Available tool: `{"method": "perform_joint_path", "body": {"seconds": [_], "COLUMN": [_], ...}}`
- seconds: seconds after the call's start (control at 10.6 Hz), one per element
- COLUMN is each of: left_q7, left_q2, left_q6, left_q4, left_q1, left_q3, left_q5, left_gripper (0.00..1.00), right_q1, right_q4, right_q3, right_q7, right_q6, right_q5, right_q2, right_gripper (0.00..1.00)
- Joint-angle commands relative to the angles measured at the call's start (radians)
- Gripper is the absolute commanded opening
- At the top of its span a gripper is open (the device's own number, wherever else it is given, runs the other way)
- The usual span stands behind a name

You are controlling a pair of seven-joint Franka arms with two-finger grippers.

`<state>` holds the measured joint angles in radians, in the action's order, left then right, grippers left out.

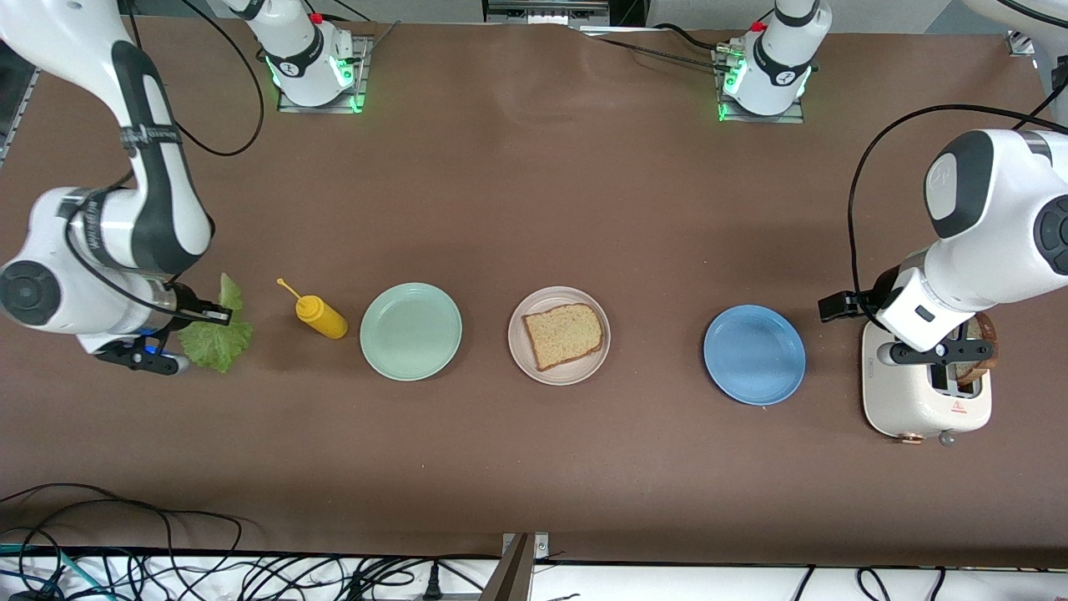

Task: Make sandwich on beige plate with both arms
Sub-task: 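Grasp the lettuce leaf with the right gripper and lift it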

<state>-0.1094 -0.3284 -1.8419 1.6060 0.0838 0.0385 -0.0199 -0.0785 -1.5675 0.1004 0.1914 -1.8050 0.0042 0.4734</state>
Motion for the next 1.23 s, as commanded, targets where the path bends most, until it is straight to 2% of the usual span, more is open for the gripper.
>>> {"method": "perform_joint_path", "body": {"seconds": [0.0, 0.19, 0.66, 0.85, 1.13], "left_q7": [-0.006, -0.006, -0.006, -0.004, -0.004], "left_q2": [-0.003, -0.003, -0.005, -0.005, -0.005], "left_q6": [0.017, 0.017, 0.017, 0.017, 0.017], "left_q4": [-0.014, -0.014, -0.014, -0.014, -0.014], "left_q1": [0.004, 0.002, 0.001, 0.001, -0.001], "left_q3": [-0.002, -0.002, -0.002, -0.002, 0.000], "left_q5": [0.031, 0.031, 0.031, 0.031, 0.032], "left_gripper": [1.00, 1.00, 1.00, 1.00, 1.00], "right_q1": [-0.032, -0.113, -0.381, -0.467, -0.535], "right_q4": [0.174, 0.222, 0.244, 0.244, 0.250], "right_q3": [-0.001, -0.002, -0.008, -0.011, -0.016], "right_q7": [0.013, 0.177, 0.705, 0.936, 1.201], "right_q6": [0.168, 0.182, 0.001, -0.118, -0.397], "right_q5": [-0.012, -0.006, 0.028, 0.043, 0.187], "right_q2": [0.010, 0.011, 0.092, 0.134, 0.221], "right_gripper": [0.00, 0.00, 0.00, 0.00, 0.00]}}
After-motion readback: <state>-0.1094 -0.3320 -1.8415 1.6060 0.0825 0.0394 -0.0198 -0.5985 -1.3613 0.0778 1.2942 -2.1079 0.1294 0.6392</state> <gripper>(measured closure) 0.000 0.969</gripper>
